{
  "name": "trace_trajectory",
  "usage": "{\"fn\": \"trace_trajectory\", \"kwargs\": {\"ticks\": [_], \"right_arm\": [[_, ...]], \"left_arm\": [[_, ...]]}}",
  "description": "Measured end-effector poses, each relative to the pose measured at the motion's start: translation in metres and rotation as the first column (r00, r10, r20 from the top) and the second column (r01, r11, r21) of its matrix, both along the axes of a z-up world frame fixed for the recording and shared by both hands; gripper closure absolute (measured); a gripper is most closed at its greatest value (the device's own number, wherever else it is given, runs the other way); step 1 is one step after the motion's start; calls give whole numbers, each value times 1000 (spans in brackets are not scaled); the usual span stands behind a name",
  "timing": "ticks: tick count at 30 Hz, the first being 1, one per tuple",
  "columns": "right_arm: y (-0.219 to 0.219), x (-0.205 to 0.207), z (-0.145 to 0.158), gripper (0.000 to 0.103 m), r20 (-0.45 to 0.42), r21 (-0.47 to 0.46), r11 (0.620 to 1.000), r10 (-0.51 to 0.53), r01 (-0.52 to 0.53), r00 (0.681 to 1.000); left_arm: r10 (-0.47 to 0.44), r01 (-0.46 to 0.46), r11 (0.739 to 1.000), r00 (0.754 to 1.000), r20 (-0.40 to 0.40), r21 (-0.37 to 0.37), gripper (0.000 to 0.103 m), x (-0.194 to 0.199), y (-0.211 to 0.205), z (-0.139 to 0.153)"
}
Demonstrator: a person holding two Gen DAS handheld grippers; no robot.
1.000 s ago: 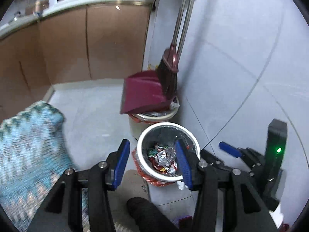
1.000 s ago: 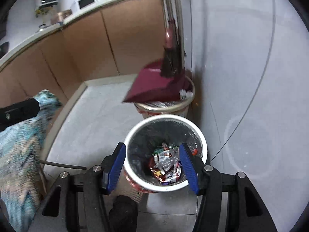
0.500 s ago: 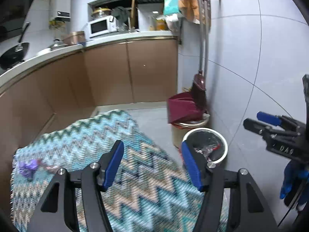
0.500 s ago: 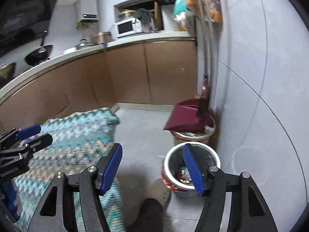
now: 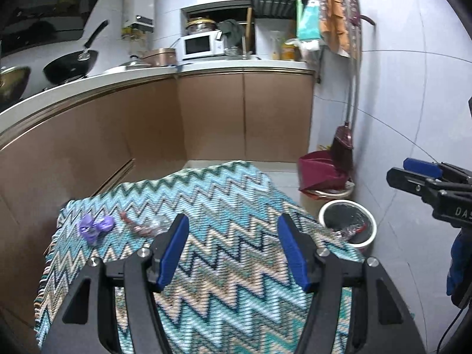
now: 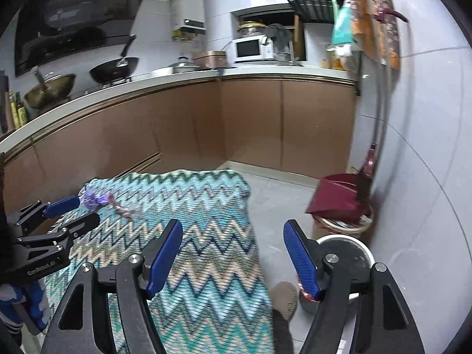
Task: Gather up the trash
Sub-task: 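Move both open tools back over the purple wrapper and red-wrapped bag, then grasp the purple wrapper with left tool while right tool grasps red-wrapped plastic bag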
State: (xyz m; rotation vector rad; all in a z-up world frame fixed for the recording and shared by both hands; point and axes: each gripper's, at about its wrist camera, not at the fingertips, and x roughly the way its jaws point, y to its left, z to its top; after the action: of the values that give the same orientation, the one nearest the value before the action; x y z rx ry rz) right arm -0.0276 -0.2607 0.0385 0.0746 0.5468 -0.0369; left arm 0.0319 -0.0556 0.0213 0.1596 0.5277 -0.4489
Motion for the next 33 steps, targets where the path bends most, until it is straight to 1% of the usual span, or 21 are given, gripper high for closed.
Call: {"fn": "trace_trajectory", "kwargs": {"ticks": [3,7,10,12,14,16,19,20,23,24,27,28,29,30,31,32,33], "right_arm": [[17,15,-4,34,-19,-7,999,42,-42,999],[42,41,-13,34,-56,-8,994,108,-109,993],[56,64,-22,34,-84,-4,988,152,-152,985],[66,83,-30,34,-107,9,982,186,-186,977],[74,100,-37,34,-128,10,976,217,-218,968],[85,119,-46,34,-150,5,967,254,-257,955],[108,154,-62,33,-186,13,946,322,-325,928],[113,162,-66,33,-193,15,940,337,-340,922],[139,194,-81,33,-217,45,910,412,-413,885],[151,207,-88,33,-228,55,897,440,-439,869],[177,233,-101,33,-246,68,869,491,-490,836],[188,243,-108,33,-255,77,855,514,-513,819],[194,251,-112,33,-261,81,847,527,-525,809],[203,261,-120,33,-272,89,834,546,-544,792],[208,266,-124,33,-279,93,830,552,-550,786],[215,275,-133,33,-295,103,822,563,-560,772],[219,280,-139,34,-307,114,816,571,-566,761]], "left_arm": [[36,-36,999,999,-24,-11,43,13,19,-8],[113,-115,993,991,-78,-17,43,39,60,-29],[176,-180,983,976,-129,-20,42,61,95,-46],[211,-215,976,966,-149,-13,42,74,116,-57],[255,-260,966,951,-172,-7,42,91,143,-68],[290,-296,955,937,-193,-5,37,105,163,-76],[328,-343,939,917,-229,-30,34,134,198,-86],[334,-350,936,914,-231,-34,34,142,205,-88],[335,-355,934,909,-248,-39,34,169,218,-94],[329,-350,936,909,-257,-37,34,178,220,-97],[319,-336,942,903,-288,-11,34,209,220,-111],[315,-332,943,902,-296,-7,34,217,219,-115],[306,-324,946,902,-304,-9,34,226,218,-119],[299,-319,948,902,-312,-13,34,232,217,-122],[295,-317,948,900,-321,-19,35,238,217,-126],[291,-319,947,896,-335,-29,35,244,217,-130],[286,-319,947,894,-345,-42,42,247,218,-133]]}}
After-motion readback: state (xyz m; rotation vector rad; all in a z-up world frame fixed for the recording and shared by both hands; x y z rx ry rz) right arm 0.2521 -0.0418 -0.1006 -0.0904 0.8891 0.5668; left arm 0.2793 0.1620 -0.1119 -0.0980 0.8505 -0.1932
